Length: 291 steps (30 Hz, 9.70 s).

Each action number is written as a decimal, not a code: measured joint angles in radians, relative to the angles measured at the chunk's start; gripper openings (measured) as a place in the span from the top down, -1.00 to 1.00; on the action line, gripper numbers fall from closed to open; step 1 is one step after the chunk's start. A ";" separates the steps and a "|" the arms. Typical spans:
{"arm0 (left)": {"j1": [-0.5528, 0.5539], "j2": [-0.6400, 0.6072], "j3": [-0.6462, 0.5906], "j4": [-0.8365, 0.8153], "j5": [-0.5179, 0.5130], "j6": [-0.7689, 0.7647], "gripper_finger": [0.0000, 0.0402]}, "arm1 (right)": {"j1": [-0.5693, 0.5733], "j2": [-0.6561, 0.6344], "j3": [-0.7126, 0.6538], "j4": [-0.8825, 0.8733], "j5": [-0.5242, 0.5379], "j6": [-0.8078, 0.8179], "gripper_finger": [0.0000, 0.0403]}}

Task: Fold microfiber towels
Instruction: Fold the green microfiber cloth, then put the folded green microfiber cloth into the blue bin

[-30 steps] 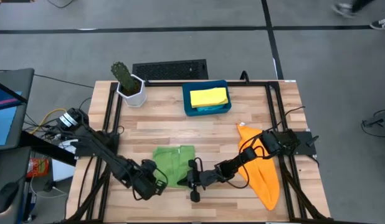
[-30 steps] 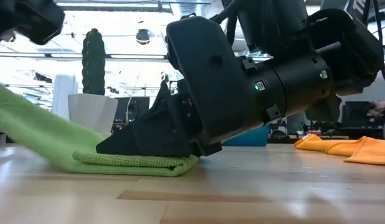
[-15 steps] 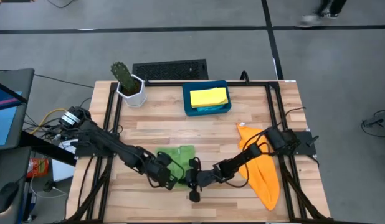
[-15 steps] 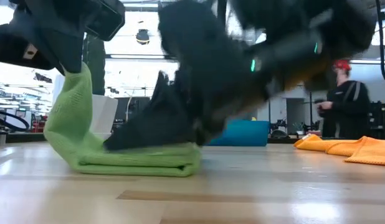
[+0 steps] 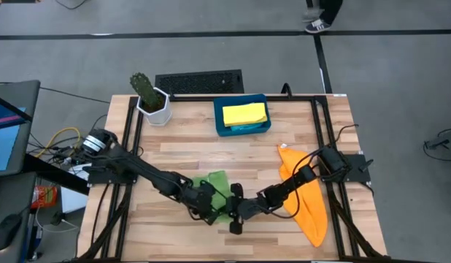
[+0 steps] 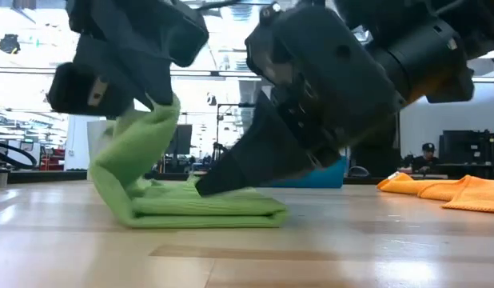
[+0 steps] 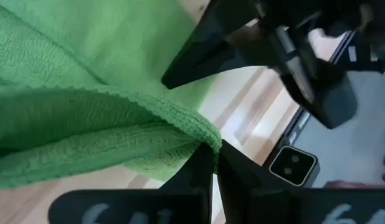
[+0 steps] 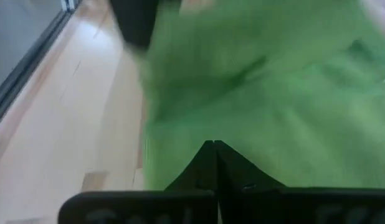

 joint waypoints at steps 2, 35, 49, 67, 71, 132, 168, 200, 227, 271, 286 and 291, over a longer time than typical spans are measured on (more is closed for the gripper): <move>0.009 0.031 0.017 0.007 0.021 0.014 1.00 | -0.004 0.000 0.002 0.007 0.001 -0.005 0.90; 0.093 0.051 0.134 -0.041 -0.019 0.176 1.00 | 0.126 -0.085 0.003 -0.329 0.162 0.148 0.93; 0.104 0.182 0.220 0.006 0.089 0.225 1.00 | 0.083 -0.052 0.006 -0.270 0.137 0.116 0.92; 0.125 0.231 0.281 -0.052 0.036 0.299 1.00 | 0.114 -0.091 0.004 -0.338 0.129 0.120 0.82; 0.123 0.231 0.281 -0.041 0.047 0.299 1.00 | 0.126 -0.144 0.004 -0.446 0.131 0.126 0.74; -0.043 0.352 0.214 -0.008 -0.375 0.365 0.55 | -0.245 -0.207 -0.216 0.039 -0.134 -0.216 0.68; -0.024 -0.008 0.083 -0.232 -0.680 0.499 0.55 | -0.062 -0.163 -0.228 0.366 -0.181 -0.136 0.68; 0.064 -0.221 -0.310 0.157 -0.465 0.452 0.55 | 0.023 -0.440 -0.146 -0.271 -0.185 -0.348 0.48; 0.098 -0.233 -0.314 0.089 -0.481 0.662 0.55 | 0.075 0.066 0.309 -0.706 0.107 -0.269 -0.08; 0.109 -0.914 -0.313 -0.214 -0.641 0.571 0.55 | -0.833 -0.243 0.558 -0.912 -0.557 -0.115 0.90; 0.110 -0.912 -0.313 -0.268 -0.729 0.572 0.55 | -1.001 -0.255 0.503 -1.135 -0.470 -0.125 0.90; 0.110 -0.912 -0.313 -0.268 -0.758 0.572 0.55 | -1.032 -0.255 0.481 -1.191 -0.441 -0.174 0.90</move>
